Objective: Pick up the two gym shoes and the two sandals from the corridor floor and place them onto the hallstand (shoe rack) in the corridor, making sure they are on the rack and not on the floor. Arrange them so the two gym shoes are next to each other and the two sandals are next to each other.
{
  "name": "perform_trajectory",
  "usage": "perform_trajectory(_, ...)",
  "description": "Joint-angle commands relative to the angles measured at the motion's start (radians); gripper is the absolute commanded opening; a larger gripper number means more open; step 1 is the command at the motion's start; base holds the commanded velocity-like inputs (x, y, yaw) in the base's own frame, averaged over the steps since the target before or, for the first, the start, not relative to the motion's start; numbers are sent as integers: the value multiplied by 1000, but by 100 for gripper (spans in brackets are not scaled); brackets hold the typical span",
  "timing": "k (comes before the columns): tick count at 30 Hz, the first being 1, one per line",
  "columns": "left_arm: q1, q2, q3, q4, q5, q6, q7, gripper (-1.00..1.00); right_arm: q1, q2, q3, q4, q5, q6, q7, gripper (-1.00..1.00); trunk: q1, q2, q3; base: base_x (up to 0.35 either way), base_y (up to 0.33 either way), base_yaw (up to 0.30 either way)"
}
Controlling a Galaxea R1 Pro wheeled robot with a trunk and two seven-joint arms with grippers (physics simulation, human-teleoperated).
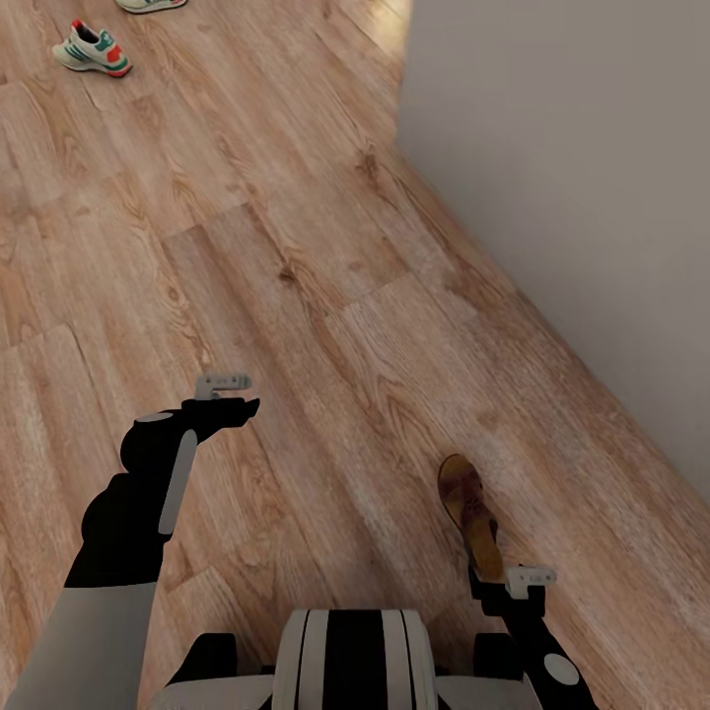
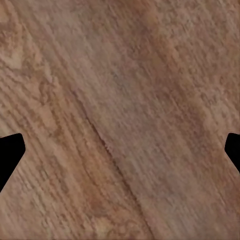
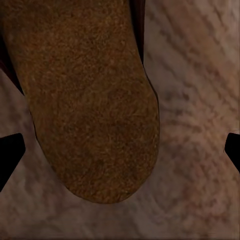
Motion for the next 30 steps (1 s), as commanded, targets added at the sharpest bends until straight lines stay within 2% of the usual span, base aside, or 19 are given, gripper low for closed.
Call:
perform_trajectory(1, 0, 0, 0, 0, 0, 0, 0, 100, 0, 0, 0, 0, 0, 0, 0, 100, 0, 0, -4, 0, 0, 0)
perform_trajectory(9, 0, 0, 0, 0, 0, 0, 0, 100, 0, 0, 0, 1, 0, -2, 0, 100, 4, -2, -33, 0, 0, 0)
perform_trajectory(30, 0, 0, 0, 0, 0, 0, 0, 100, 0, 1, 4, -2, 1, -9, 0, 100, 5, -3, -33, 0, 0, 0)
